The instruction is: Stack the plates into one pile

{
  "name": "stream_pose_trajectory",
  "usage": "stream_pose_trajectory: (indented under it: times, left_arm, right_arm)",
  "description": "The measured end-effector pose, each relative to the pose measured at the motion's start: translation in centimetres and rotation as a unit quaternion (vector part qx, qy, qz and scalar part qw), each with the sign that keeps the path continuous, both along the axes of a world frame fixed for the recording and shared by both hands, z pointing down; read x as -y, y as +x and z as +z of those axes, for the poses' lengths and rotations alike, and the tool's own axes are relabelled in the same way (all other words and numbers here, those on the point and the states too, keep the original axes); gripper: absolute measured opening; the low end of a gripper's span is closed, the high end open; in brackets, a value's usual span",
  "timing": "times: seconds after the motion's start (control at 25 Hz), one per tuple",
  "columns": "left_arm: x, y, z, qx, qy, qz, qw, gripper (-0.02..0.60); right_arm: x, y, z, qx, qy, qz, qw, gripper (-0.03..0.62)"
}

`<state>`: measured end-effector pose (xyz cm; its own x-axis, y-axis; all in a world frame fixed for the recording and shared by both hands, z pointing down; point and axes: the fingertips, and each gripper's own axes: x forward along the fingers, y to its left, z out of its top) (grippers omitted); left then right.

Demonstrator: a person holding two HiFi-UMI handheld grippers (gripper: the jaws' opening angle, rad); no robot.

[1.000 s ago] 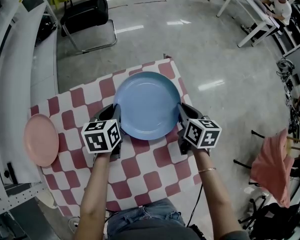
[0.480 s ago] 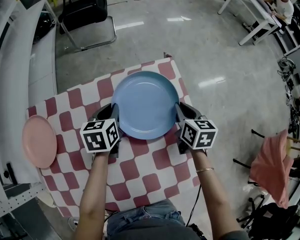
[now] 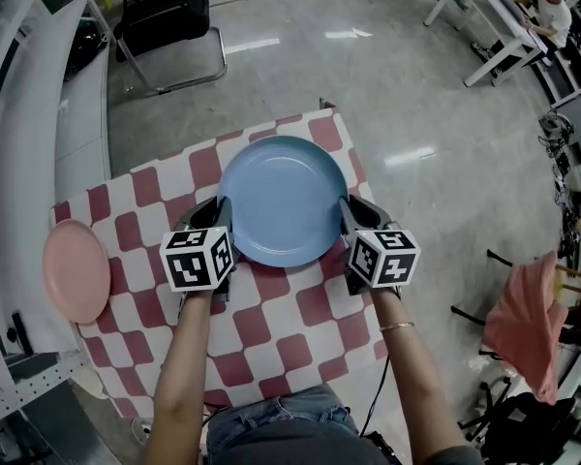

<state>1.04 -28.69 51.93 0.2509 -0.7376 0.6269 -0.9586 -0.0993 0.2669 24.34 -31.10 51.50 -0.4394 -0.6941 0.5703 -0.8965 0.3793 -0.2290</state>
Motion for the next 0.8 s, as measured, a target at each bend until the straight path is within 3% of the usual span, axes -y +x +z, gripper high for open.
stream_pose_trajectory:
  times: [0.8]
  left_arm:
    - [0.39, 0.17, 0.38, 0.027, 0.007, 0.011, 0.9996, 0.074]
  right_arm:
    - [0.10, -0.03, 0.35, -0.032, 0.018, -0.011, 0.999, 0.057]
